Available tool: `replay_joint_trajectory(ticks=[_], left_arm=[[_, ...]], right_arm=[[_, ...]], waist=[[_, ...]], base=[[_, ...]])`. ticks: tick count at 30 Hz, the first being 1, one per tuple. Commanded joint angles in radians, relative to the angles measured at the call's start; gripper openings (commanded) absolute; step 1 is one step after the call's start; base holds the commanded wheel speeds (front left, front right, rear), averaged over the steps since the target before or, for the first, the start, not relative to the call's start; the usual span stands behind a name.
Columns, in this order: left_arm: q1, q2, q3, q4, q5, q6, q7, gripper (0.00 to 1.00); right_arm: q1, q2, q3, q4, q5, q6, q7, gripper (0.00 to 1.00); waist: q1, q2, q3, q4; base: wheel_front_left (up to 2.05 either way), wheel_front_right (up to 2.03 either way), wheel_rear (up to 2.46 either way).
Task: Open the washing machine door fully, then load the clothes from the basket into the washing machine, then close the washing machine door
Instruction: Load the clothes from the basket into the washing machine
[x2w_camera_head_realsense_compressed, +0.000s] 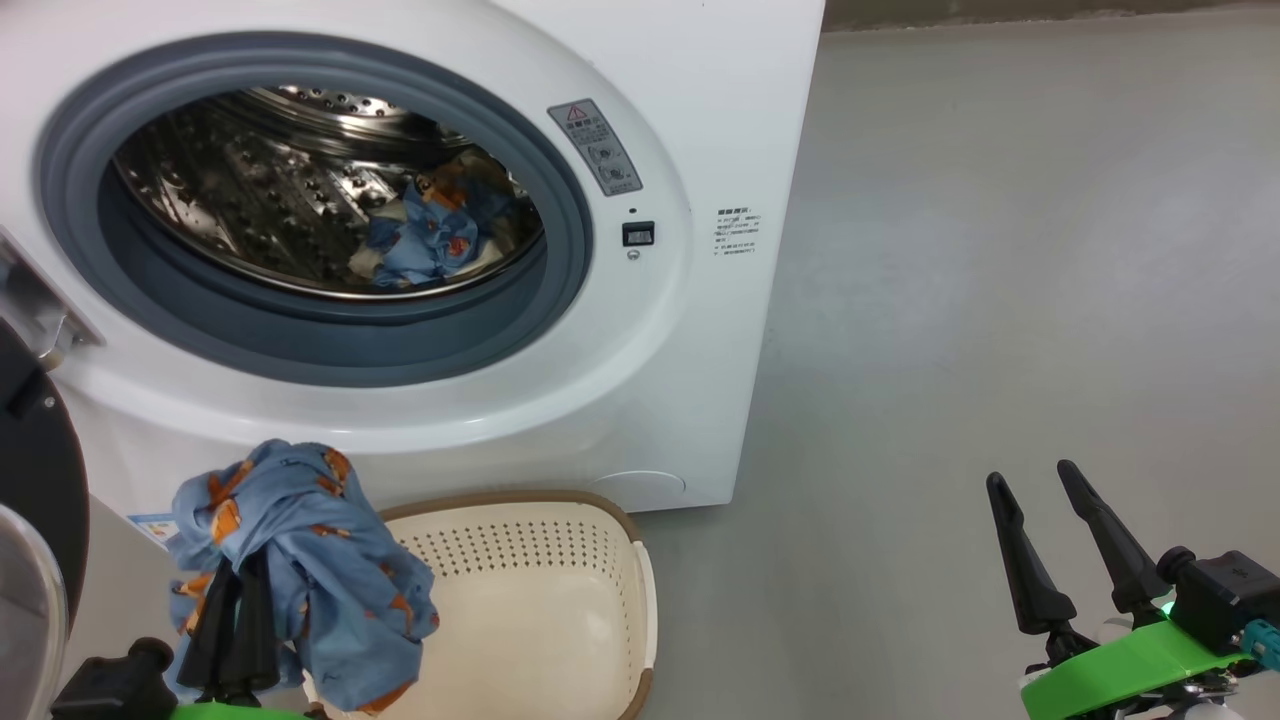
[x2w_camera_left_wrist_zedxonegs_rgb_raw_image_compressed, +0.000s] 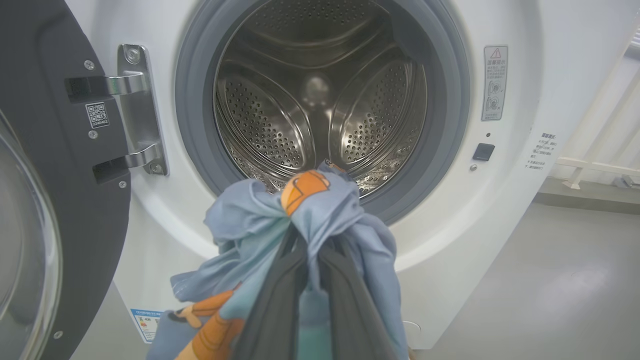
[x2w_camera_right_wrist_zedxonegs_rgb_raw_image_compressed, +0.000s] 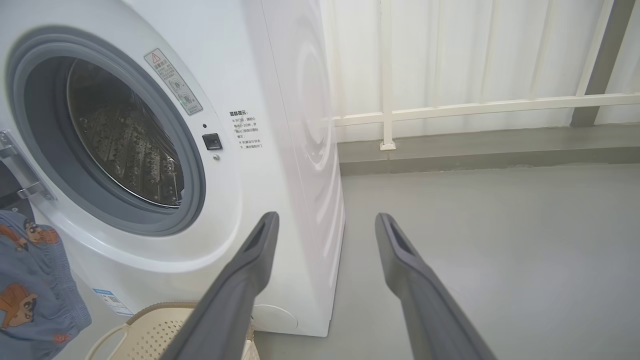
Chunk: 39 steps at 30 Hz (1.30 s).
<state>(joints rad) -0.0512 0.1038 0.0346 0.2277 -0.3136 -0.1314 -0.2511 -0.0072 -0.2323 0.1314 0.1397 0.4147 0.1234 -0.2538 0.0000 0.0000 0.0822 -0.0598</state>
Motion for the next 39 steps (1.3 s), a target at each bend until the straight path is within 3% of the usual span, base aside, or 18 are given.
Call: replay_joint_trajectory(ticks=[1, 18, 39], left_arm=[[-0.006, 0.011, 0.037, -0.035, 0.007, 0.001, -0.011, 0.00], [-0.117, 0.019, 0.035, -0.024, 0.004, 0.001, -0.011, 0.00], [-0.625, 0.166, -0.005, 0.226, -0.007, 0.001, -0.011, 0.00]], right_arm=[[-0.011, -0.020, 0.020, -0.025, 0.003, 0.007, -0.008, 0.99], [-0.059, -0.003, 0.024, -0.036, -0.003, 0.007, -0.008, 0.99], [-0.200, 0.071, 0.052, -0.035, -0.006, 0.007, -0.008, 0.98]], waist=[[0.0000, 0.0000, 0.005, -0.001], [0.0000, 0.0000, 0.107, -0.010], [0.0000, 0.0000, 0.317, -0.087]], base=[[0.00, 0.00, 0.00], [0.00, 0.00, 0.00], [0.00, 0.00, 0.00]])
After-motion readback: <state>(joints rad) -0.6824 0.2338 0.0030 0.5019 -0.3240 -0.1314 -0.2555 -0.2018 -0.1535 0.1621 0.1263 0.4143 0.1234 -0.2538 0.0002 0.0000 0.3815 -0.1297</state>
